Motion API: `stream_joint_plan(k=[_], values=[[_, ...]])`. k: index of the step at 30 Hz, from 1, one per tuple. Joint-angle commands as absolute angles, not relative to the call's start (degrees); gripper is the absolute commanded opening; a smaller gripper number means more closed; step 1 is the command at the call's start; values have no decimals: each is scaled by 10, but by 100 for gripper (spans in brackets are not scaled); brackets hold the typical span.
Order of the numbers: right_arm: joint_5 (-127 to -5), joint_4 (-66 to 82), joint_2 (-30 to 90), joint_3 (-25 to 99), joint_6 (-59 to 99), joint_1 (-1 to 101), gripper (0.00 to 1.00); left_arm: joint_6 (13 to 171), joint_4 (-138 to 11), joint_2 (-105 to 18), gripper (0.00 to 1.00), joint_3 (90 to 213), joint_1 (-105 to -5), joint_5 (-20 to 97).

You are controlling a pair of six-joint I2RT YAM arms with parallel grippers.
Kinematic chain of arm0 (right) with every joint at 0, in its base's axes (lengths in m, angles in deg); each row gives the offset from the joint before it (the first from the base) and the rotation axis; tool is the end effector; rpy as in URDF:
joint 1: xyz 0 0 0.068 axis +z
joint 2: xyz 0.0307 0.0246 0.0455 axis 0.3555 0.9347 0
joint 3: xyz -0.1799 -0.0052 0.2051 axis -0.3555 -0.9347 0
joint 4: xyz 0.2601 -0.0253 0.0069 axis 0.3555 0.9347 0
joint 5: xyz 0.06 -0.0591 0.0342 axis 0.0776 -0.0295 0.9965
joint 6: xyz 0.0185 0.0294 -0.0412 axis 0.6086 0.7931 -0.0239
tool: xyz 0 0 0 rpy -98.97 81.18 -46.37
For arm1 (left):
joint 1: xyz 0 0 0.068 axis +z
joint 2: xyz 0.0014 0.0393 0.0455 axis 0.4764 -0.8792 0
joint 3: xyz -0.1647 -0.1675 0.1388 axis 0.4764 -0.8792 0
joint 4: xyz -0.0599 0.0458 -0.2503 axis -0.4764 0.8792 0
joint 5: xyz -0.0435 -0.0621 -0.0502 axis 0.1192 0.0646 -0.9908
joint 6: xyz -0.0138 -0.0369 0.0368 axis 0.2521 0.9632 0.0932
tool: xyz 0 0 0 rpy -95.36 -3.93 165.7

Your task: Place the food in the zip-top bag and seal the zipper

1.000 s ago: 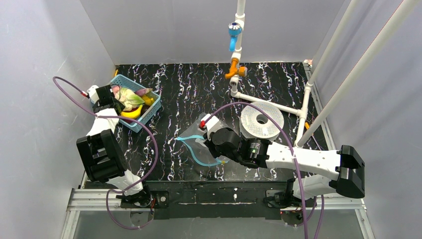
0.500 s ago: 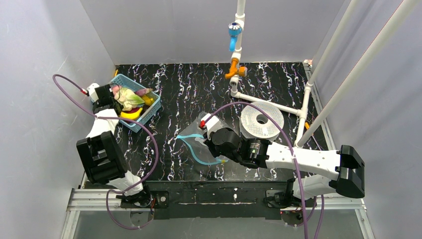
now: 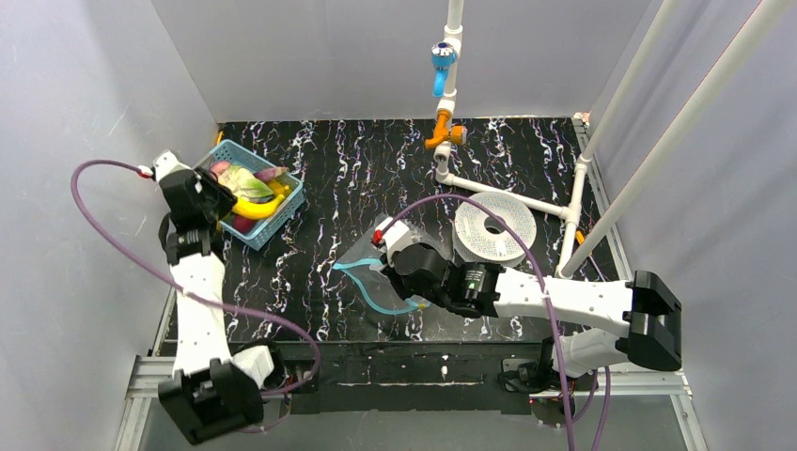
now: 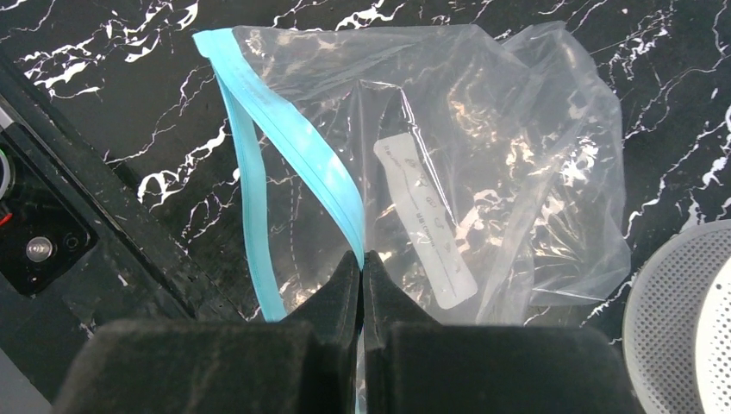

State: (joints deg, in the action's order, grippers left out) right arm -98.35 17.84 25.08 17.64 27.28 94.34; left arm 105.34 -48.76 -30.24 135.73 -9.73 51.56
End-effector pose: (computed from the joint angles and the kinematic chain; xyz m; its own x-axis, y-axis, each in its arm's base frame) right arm 0.0993 0.2825 0.2908 -0.3228 -0.3184 -0.8913 -0.7072 0.7070 0.0035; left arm 0.2352 0.0830 0.3499 -0.0969 -0.4769 -0.8736 -0.4835 0.7898 -0.3774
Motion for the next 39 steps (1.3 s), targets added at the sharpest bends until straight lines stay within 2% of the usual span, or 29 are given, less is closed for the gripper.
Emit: stream_joint_plan(k=[1,5,9,13,18,22,27,34,39], values=[[-978,182,272,215,293,945,1,1082,-420,-182,0,1304,-128,345],[-959,207,289,234,316,925,1,1068,-403,-79,0,1274,-144,236],[-852,225,305,262,347,885,1,1039,-381,-16,0,1259,-184,139],[-762,249,317,305,360,862,1,1073,-463,34,0,1203,-254,53],[-597,263,317,342,379,839,1,1072,-534,105,0,1164,-264,49],[-515,275,333,380,396,839,1,1122,-638,120,0,1129,-264,48],[-488,262,345,391,424,836,1,1144,-719,150,0,1095,-265,63],[-409,219,363,398,481,815,1,1091,-673,168,0,1085,-266,67],[-418,223,352,391,493,798,1,1086,-671,164,0,1070,-266,53]])
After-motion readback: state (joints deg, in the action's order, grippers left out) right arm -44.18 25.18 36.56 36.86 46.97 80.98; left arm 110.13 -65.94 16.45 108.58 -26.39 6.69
